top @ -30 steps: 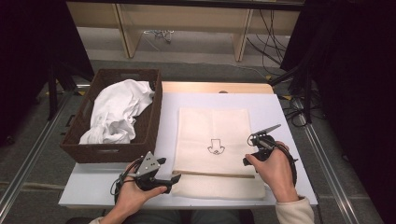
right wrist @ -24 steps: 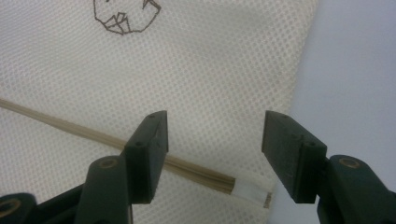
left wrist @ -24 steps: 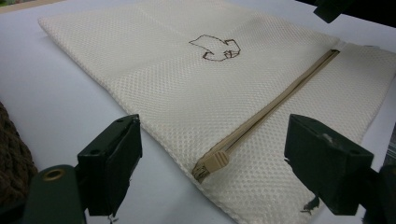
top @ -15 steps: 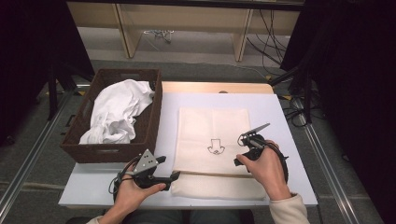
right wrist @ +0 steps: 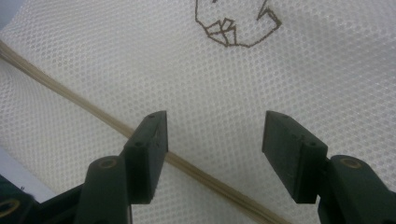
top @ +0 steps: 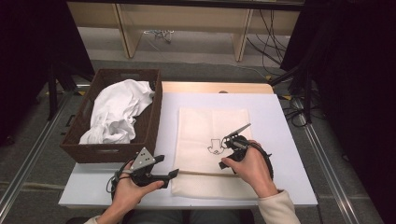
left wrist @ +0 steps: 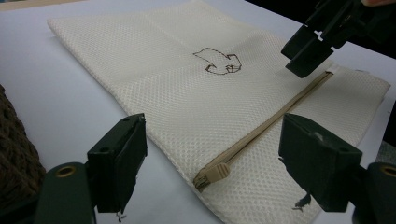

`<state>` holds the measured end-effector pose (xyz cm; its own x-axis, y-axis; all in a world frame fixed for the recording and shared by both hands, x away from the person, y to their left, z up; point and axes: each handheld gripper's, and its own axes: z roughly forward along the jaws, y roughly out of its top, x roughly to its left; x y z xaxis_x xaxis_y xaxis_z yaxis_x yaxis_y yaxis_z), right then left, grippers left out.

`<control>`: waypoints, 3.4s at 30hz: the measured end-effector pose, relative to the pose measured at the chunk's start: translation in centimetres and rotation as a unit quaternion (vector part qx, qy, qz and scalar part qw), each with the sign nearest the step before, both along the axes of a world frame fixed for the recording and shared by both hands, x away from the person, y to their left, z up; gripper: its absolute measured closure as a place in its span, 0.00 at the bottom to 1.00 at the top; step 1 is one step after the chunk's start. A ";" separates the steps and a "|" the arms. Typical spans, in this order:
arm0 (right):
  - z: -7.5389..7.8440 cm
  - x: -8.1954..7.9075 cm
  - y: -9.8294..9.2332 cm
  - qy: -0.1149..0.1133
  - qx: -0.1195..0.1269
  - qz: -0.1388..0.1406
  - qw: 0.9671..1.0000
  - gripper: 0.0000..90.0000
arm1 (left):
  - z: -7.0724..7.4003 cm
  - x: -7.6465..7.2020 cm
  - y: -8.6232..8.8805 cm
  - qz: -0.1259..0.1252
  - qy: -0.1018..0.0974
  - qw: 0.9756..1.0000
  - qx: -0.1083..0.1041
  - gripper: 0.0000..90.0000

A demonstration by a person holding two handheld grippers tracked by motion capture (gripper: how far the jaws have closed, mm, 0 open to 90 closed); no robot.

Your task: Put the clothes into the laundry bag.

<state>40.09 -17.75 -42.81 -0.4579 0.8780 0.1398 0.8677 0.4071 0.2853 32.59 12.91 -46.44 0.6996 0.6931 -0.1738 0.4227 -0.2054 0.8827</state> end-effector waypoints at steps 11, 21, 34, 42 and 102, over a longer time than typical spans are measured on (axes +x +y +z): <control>-1.1 0.0 1.5 0.006 -0.017 0.042 0.999 0.46 | -0.1 0.1 -0.1 -0.003 0.005 1.000 -0.001 0.26; -2.5 -0.3 2.7 0.016 -0.044 0.067 0.997 0.44 | -0.3 0.1 -0.2 -0.011 0.003 1.000 0.006 0.26; -2.8 -0.2 3.3 -0.009 -0.063 0.086 0.994 0.44 | -0.4 0.1 -0.2 -0.011 0.004 1.000 0.007 0.26; -2.8 -0.7 3.5 -0.011 -0.072 0.089 0.993 0.44 | -0.4 0.1 -0.2 -0.006 0.009 1.000 0.003 0.26; -2.8 -0.8 3.0 -0.016 -0.076 0.143 0.987 0.55 | -0.6 0.1 -0.3 -0.007 0.012 1.000 0.000 0.26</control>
